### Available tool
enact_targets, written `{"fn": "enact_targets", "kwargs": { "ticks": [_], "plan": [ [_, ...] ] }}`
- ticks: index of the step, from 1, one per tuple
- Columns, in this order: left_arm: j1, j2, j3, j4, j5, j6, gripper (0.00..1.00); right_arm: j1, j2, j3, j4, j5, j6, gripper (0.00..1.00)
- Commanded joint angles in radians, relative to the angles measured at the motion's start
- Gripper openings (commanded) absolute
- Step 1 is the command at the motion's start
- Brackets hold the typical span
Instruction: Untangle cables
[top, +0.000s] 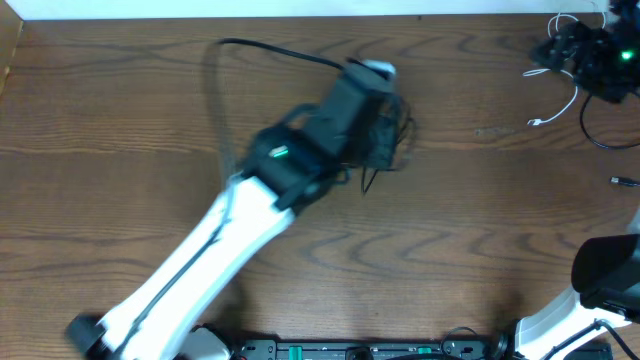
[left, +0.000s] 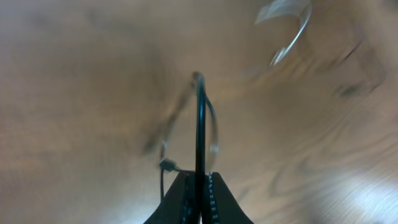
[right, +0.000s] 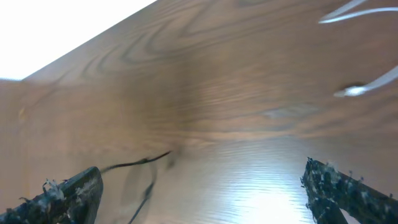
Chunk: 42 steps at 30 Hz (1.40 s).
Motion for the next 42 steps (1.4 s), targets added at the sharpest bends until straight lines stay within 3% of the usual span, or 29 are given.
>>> {"fn": "enact_targets", "kwargs": {
  "ticks": [1, 7, 14, 20, 27, 29, 32, 38, 42],
  "plan": [
    [0.051, -0.071, 0.008, 0.034, 0.010, -0.008, 0.08, 0.059, 0.002, 0.002, 0.002, -0.140, -0.075, 0.99],
    [0.136, -0.116, 0.008, 0.085, 0.119, -0.021, 0.08, 0.147, 0.002, 0.002, 0.015, -0.275, -0.123, 0.99],
    [0.193, -0.098, 0.008, 0.123, 0.215, -0.043, 0.07, 0.259, 0.002, 0.002, 0.017, -0.278, -0.145, 0.99],
    [0.244, -0.099, 0.008, 0.284, 0.215, -0.259, 0.07, 0.344, 0.002, 0.002, 0.042, -0.301, -0.193, 0.99],
    [0.316, -0.099, 0.008, 0.476, 0.215, -0.582, 0.08, 0.380, 0.002, 0.002, 0.072, -0.522, -0.348, 0.99],
    [0.323, -0.099, 0.008, 0.517, 0.215, -0.651, 0.07, 0.380, 0.002, 0.002, 0.066, -0.642, -0.450, 0.99],
    [0.325, -0.099, 0.008, 0.570, 0.215, -0.719, 0.07, 0.390, 0.002, 0.002, 0.060, -0.732, -0.533, 0.99],
    [0.325, -0.099, 0.008, 0.602, 0.215, -0.800, 0.08, 0.488, 0.006, 0.002, 0.101, -0.732, -0.594, 0.98],
    [0.325, -0.099, 0.008, 0.603, 0.217, -0.803, 0.07, 0.565, 0.013, 0.002, 0.159, -0.695, -0.592, 0.87]
  ]
}}
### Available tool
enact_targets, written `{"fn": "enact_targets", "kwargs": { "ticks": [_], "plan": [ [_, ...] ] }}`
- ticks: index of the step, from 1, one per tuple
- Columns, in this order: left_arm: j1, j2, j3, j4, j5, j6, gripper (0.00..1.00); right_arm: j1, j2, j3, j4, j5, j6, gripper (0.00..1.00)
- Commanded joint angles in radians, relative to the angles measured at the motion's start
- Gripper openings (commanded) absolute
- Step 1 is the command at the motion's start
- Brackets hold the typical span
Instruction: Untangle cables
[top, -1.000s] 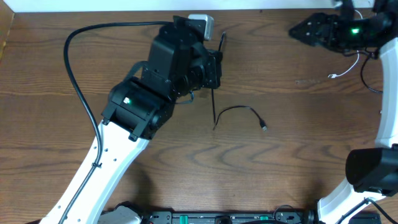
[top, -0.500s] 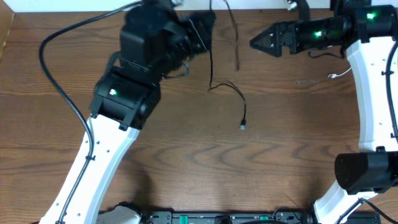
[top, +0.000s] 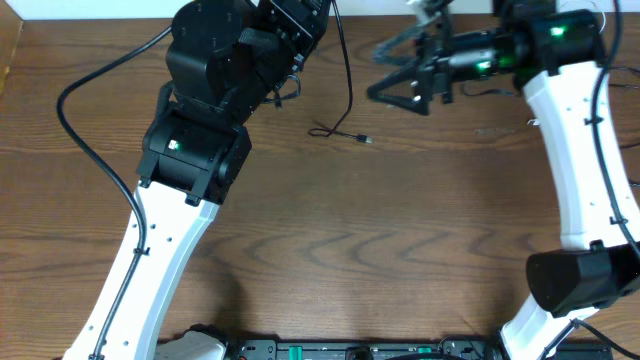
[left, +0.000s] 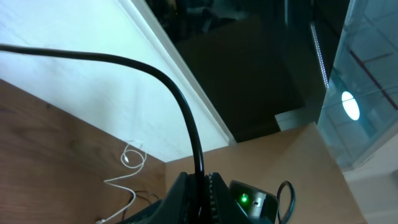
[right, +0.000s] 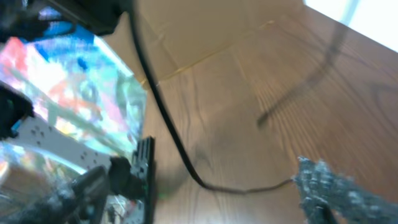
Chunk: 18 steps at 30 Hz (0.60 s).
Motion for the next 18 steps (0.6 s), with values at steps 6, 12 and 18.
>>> {"fn": "enact_targets", "kwargs": {
  "ticks": [6, 12, 18],
  "plan": [
    [0.003, 0.003, 0.007, 0.008, 0.016, -0.038, 0.08, 0.141, 0.022, 0.002, 0.098, 0.040, -0.037, 0.45],
    [0.004, 0.003, 0.006, -0.016, 0.011, -0.031, 0.08, 0.146, 0.024, 0.002, 0.191, 0.149, 0.161, 0.01],
    [0.006, 0.004, 0.006, -0.204, -0.063, 0.036, 0.16, 0.093, 0.023, 0.002, 0.213, 0.372, 0.374, 0.01]
  ]
}}
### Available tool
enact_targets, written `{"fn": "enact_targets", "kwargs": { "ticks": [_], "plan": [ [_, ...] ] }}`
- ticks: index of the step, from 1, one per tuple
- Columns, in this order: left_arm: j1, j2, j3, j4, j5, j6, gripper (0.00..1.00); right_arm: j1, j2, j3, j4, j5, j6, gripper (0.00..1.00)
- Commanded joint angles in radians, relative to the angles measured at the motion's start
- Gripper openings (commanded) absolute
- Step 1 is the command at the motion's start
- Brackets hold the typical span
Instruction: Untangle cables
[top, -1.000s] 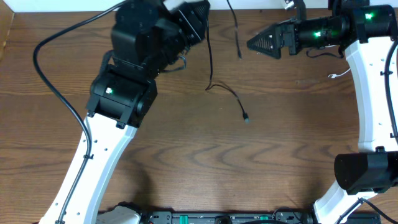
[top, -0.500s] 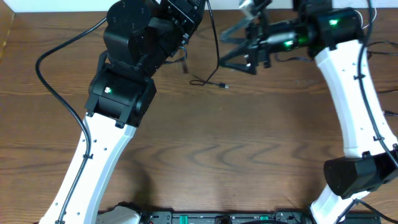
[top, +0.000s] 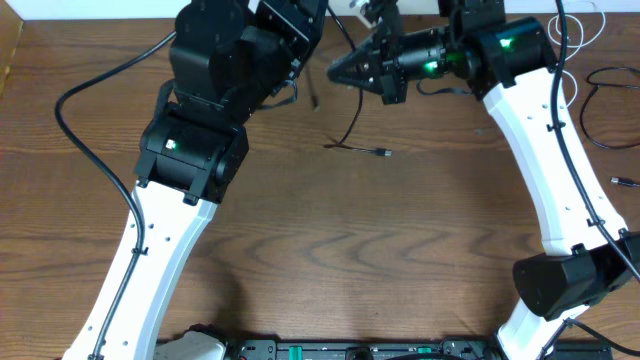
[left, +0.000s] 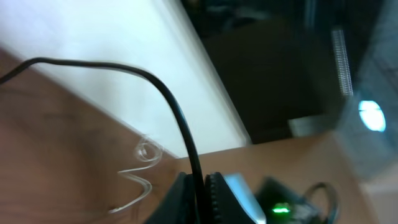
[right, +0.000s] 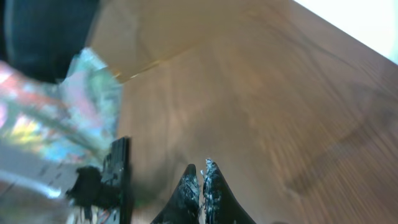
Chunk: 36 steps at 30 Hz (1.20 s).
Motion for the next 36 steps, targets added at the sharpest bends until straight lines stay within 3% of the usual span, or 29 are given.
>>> {"fn": "enact_targets", "kwargs": {
  "ticks": [1, 6, 9, 18, 25, 31, 36],
  "plan": [
    [-0.001, 0.004, 0.005, -0.125, -0.079, 0.042, 0.22, -0.049, 0.011, 0.003, 0.005, 0.214, 0.208, 0.01],
    [-0.001, 0.004, 0.005, -0.331, -0.235, 0.084, 0.40, -0.116, 0.002, 0.007, 0.013, 0.411, 0.304, 0.01],
    [-0.002, 0.004, 0.005, -0.401, -0.296, 0.132, 0.45, -0.171, -0.017, 0.046, 0.009, 0.523, 0.380, 0.01],
    [-0.002, 0.004, 0.005, -0.445, -0.309, 0.316, 0.45, -0.468, -0.062, 0.308, -0.026, 0.600, 0.562, 0.01],
    [-0.002, 0.016, 0.003, -0.465, -0.308, 0.341, 0.46, -0.756, -0.061, 0.370, -0.008, 0.479, 0.717, 0.01],
    [-0.002, 0.048, 0.003, -0.472, -0.307, 0.341, 0.46, -0.996, -0.058, 0.370, -0.030, 0.352, 0.744, 0.01],
    [-0.005, 0.076, 0.003, -0.480, -0.304, 0.341, 0.45, -1.141, -0.057, 0.369, -0.150, 0.361, 0.693, 0.01]
  ]
}}
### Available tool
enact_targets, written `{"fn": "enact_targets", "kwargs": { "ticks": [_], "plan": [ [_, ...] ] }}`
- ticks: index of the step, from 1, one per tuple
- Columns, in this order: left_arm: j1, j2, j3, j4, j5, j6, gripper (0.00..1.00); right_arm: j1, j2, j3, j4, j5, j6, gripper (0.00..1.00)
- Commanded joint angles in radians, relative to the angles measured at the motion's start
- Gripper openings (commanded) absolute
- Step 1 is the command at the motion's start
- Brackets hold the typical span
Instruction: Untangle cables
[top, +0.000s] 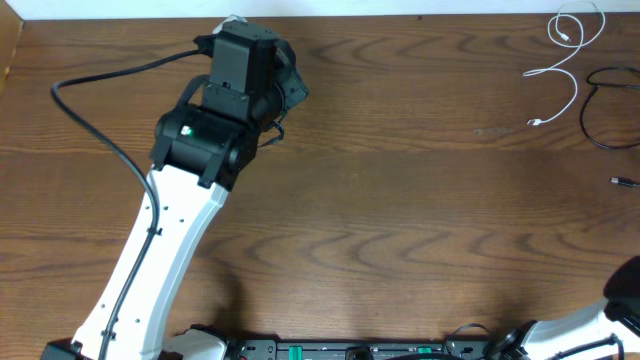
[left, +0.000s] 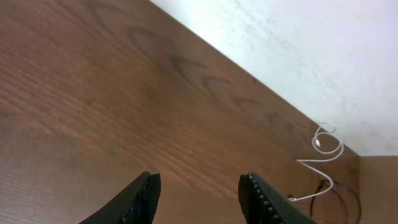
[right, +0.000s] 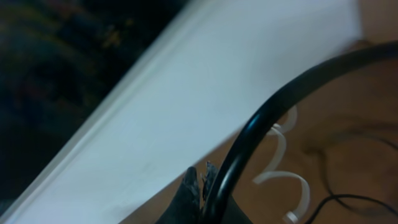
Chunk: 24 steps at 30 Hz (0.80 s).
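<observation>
My left gripper (left: 202, 193) is open with nothing between its fingers; in the overhead view its wrist (top: 250, 65) sits over the table's back left. My right gripper (right: 200, 180) is shut on a black cable (right: 267, 118) that rises from its fingertips, close to the camera. The overhead view shows neither that gripper nor its forearm. A thin white cable (top: 565, 45) curls at the back right corner, also visible as the white cable (left: 324, 149) and white cable (right: 283, 168). Black cable loops (top: 603, 115) lie at the right edge.
A thick black lead (top: 100, 130) belonging to the left arm arcs over the table's left side. A small loose connector (top: 625, 182) lies at the right edge. The right arm's base (top: 620, 300) stands at the front right corner. A white wall (left: 298, 56) borders the back edge.
My left gripper has let go of the black cable and is open, lower and further left. My right arm has left the overhead view, shut on the black cable.
First my left gripper was shut on a black cable low over mid-table, the right open near its base. Then the left held the cable high at the back as the open right neared it. The right shut at the hanging cable; now only it holds the cable.
</observation>
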Motion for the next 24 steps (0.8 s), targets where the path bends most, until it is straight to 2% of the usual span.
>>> {"fn": "enact_targets", "kwargs": {
  "ticks": [1, 10, 12, 13, 14, 15, 17, 18, 24],
  "plan": [
    [-0.003, 0.025, 0.003, -0.013, -0.016, 0.018, 0.45, -0.089, -0.006, 0.007, -0.070, -0.010, -0.037, 0.01],
    [-0.003, 0.053, 0.002, -0.024, -0.016, 0.018, 0.45, -0.154, 0.047, -0.035, -0.218, 0.337, -0.110, 0.01],
    [-0.003, 0.054, 0.002, -0.023, -0.016, 0.018, 0.46, -0.149, 0.063, -0.061, -0.211, 0.364, -0.110, 0.06],
    [-0.003, 0.054, 0.002, -0.023, -0.016, 0.028, 0.46, -0.145, 0.072, -0.076, -0.204, 0.370, -0.110, 0.23],
    [-0.003, 0.054, 0.002, -0.023, -0.016, 0.040, 0.46, -0.143, 0.082, -0.091, -0.196, 0.370, -0.110, 0.50],
    [-0.003, 0.054, 0.002, -0.023, -0.016, 0.051, 0.45, -0.140, 0.089, -0.103, -0.193, 0.370, -0.109, 0.71],
    [-0.003, 0.054, 0.002, -0.024, -0.016, 0.071, 0.46, -0.136, 0.103, -0.122, -0.196, 0.359, -0.109, 0.95],
    [-0.003, 0.054, 0.002, -0.024, -0.016, 0.084, 0.46, -0.135, 0.108, -0.131, -0.201, 0.345, -0.110, 0.99],
    [-0.003, 0.054, 0.002, -0.023, -0.002, 0.149, 0.46, -0.120, 0.109, -0.134, -0.254, 0.232, -0.159, 0.99]
  ]
}}
